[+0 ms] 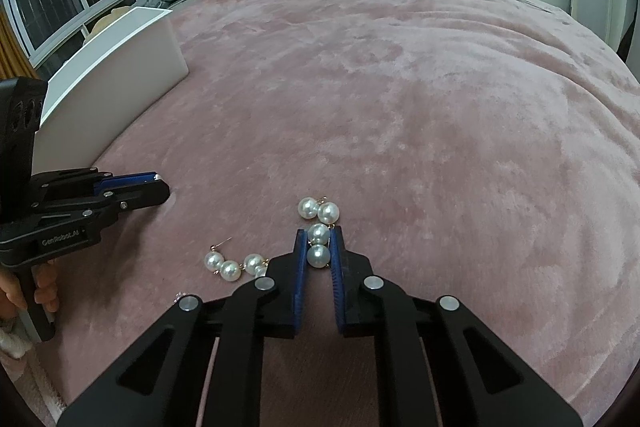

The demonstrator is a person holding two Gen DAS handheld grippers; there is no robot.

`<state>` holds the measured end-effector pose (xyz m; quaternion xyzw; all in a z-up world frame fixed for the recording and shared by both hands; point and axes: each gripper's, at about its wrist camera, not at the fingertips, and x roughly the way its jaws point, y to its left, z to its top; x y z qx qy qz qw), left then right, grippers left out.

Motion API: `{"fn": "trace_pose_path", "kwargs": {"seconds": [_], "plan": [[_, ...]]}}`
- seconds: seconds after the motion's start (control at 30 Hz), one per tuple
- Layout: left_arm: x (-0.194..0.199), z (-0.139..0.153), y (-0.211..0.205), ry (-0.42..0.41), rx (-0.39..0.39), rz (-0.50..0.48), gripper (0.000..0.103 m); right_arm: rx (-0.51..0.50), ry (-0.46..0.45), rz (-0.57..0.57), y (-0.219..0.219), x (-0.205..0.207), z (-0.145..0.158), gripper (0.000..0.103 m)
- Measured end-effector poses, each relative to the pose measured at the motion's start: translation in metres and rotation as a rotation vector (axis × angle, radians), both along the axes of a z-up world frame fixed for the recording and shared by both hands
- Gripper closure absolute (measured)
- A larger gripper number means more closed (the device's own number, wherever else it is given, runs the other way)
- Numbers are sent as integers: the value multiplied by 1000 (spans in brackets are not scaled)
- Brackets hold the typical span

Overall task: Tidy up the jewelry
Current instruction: 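Grasp the silver pendant with the left tool while the right tool grasps a pearl earring, then carry the pendant and pearl earring over the white box with both tools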

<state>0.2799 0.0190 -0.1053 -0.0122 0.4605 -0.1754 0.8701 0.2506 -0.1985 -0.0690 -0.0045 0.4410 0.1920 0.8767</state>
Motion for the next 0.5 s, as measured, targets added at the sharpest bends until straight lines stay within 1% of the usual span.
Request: {"fn": "trace_pose_path", "kwargs": {"seconds": [0.23, 0.37, 0.5], "plan": [[-9, 8, -1, -5, -3, -11, 79, 14, -28, 0, 1, -10, 15, 91], [-15, 19, -3, -27, -4, -17, 79, 17, -53, 1, 2, -15, 28, 91], [-21, 34, 0, -55, -8, -15, 79, 40, -80, -3, 0, -21, 43, 91]]}}
